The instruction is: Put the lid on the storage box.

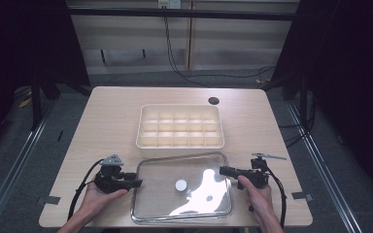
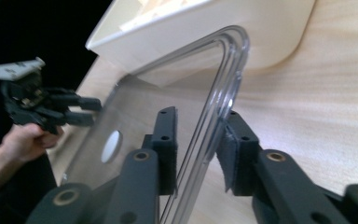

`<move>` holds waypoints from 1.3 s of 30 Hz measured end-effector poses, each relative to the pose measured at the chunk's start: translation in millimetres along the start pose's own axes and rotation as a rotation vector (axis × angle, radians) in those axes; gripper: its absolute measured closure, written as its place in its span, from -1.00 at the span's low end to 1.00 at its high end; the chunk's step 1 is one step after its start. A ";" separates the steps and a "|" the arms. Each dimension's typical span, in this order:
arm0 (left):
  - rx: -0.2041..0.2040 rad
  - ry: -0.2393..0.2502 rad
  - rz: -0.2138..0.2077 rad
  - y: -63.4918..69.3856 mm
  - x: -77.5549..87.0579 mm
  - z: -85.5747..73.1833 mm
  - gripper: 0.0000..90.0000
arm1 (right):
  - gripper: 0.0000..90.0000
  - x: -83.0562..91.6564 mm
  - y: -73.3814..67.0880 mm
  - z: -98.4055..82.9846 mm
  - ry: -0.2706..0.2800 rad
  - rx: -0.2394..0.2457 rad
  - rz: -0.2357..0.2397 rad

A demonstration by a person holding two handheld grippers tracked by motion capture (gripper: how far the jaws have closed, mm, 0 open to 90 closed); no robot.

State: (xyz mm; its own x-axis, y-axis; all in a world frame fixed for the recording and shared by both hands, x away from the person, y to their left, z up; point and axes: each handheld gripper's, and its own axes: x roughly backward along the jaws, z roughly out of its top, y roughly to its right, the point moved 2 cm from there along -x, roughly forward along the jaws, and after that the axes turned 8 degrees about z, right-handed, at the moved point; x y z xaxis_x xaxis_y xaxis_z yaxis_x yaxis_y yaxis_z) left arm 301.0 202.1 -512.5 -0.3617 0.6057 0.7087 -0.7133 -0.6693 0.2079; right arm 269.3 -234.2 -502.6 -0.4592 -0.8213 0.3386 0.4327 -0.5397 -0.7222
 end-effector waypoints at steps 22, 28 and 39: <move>0.094 0.051 -0.071 -2.0 6.2 1.6 0.03 | 0.63 3.5 -7.8 -1.4 -0.011 0.063 -0.048; 0.091 0.065 -0.075 0.5 11.6 6.0 0.11 | 0.60 1.4 -8.5 -1.6 -0.031 0.084 -0.085; 0.099 0.073 -0.083 2.1 17.8 10.4 0.19 | 0.59 3.2 -12.2 -0.4 -0.008 0.107 -0.090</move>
State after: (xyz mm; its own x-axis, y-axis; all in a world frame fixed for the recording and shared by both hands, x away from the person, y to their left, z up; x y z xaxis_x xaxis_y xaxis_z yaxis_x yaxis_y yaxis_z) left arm 299.3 207.1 -492.4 -0.3494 0.6877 0.6364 -0.6810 -0.6529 0.3317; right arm 262.2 -230.2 -493.0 -0.4942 -0.7697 0.4042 0.4703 -0.6277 -0.6203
